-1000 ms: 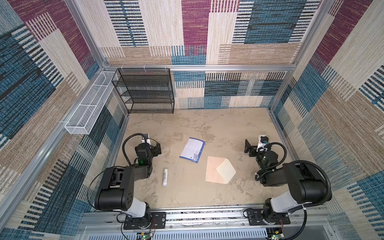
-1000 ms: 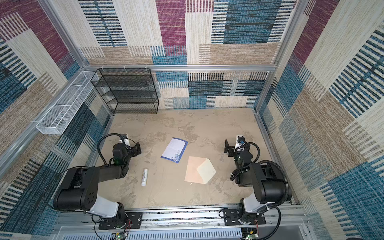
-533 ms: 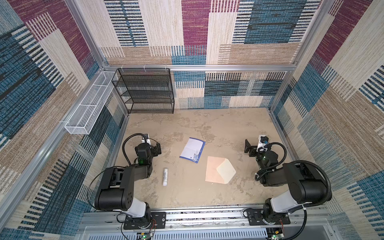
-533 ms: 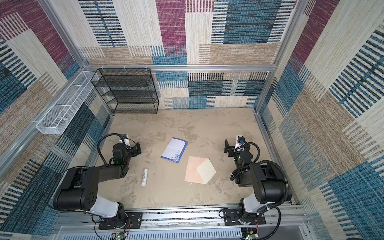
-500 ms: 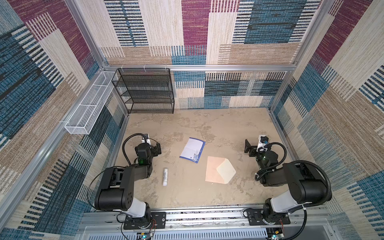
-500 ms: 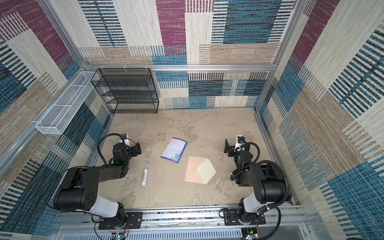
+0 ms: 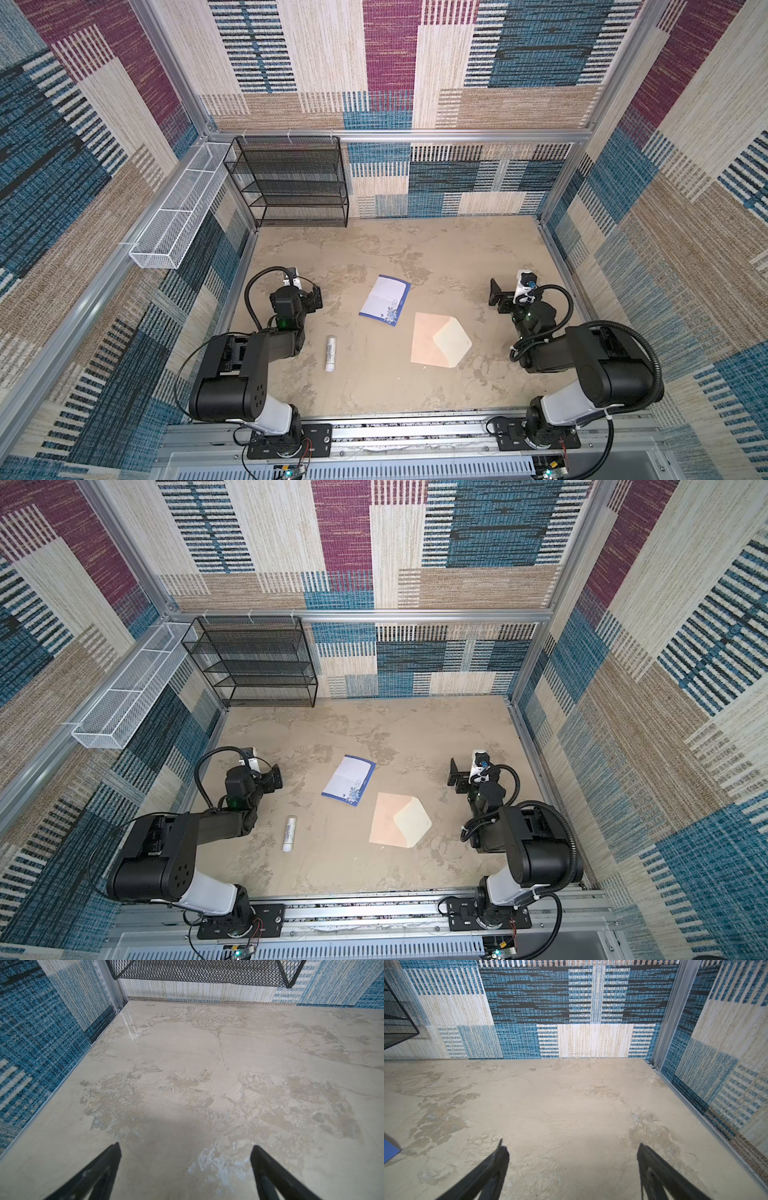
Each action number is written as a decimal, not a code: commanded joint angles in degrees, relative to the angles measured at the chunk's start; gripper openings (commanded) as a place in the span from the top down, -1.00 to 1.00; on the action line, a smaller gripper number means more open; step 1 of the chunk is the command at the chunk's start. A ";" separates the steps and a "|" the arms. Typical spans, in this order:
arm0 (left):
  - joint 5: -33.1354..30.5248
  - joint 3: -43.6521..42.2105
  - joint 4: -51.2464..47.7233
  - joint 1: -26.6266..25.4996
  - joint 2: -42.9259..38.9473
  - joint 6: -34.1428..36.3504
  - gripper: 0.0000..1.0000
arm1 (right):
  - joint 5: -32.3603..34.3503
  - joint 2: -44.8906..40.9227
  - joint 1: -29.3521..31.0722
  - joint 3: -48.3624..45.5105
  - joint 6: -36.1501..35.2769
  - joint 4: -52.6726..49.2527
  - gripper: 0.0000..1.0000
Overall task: Place the letter into the envelope and seal it
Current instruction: 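Move both grippers from rest toward the blue-bordered letter sheet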
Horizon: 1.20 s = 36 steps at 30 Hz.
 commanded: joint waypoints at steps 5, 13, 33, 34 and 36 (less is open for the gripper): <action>0.70 0.21 0.17 0.11 0.02 0.60 -1.00 | -2.63 -0.20 -0.98 0.67 0.91 1.39 -0.99; -9.41 12.12 -29.41 -1.55 -13.47 -4.25 -0.84 | 1.21 -15.75 -0.90 17.45 12.83 -41.65 -0.94; 35.95 30.18 -80.34 -3.55 -20.48 -35.53 -0.38 | -9.54 -7.85 22.32 41.53 51.00 -76.11 -0.57; 36.34 28.49 -79.38 -4.26 -21.54 -37.20 -0.39 | -10.05 -6.33 23.78 41.90 51.74 -75.16 -0.51; 36.69 26.06 -78.05 -5.21 -22.68 -38.76 -0.40 | -11.04 -2.98 25.77 43.32 53.20 -73.77 -0.47</action>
